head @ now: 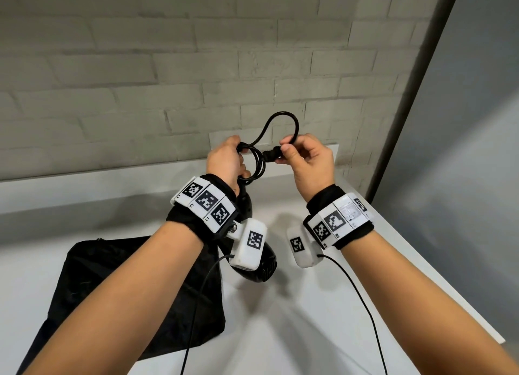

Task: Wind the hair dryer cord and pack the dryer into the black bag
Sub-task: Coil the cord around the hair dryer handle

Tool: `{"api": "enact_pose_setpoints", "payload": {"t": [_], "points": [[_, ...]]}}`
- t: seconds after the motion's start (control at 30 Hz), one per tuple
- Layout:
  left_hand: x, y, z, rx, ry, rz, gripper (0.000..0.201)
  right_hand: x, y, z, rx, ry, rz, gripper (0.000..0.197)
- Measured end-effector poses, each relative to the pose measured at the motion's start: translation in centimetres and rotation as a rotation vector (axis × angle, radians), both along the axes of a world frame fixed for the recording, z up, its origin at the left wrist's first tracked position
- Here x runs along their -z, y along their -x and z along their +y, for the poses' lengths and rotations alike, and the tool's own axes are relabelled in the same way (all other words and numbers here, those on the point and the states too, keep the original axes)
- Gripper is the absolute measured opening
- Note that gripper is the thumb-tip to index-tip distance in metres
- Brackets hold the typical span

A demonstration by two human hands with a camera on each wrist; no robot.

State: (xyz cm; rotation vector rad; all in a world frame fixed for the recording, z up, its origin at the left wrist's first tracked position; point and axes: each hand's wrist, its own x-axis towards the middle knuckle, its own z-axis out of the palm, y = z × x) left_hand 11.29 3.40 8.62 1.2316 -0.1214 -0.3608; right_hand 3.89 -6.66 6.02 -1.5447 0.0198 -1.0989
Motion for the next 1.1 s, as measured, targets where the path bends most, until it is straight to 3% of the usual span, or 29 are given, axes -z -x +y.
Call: {"api": "enact_pose_setpoints", "payload": {"t": [0.13,0.4,0.57,0.7,0.9,1.1], "points": [[0.3,0.4,-0.2,0.031,-0.096,-0.077,0.031,-0.3,-0.2,1.1,-0.037,-0.013,0.067,0.027],[0.4,1.1,-0.3,-0.043,-0.151,-0.137,0.03,0.9,-0.5,1.2,0.134,0.102,0.204,0.033],[0.8,1.6,-0.6,-0.017,-0.227,-0.236,0.036,0.8,-0.6,1.6,0.089,0.097,0.244,0.03],[0.5,1.7,-0.9,0.007,-0.186,-0.231,0.038,1.7,-0.7,1.4,0.039,-0.01,0.203,0.029],[0.0,2.8,-0.9,0.16,-0.144,-0.156,0.034,2.4,-1.2,0.9,0.258,0.146,0.254,0.038],[-0.1,3.2,-0.9,0.248,-0.141,-0.105,0.028,2.3,-1.4,0.6,-0.189,-0.047,0.304,0.037]]}}
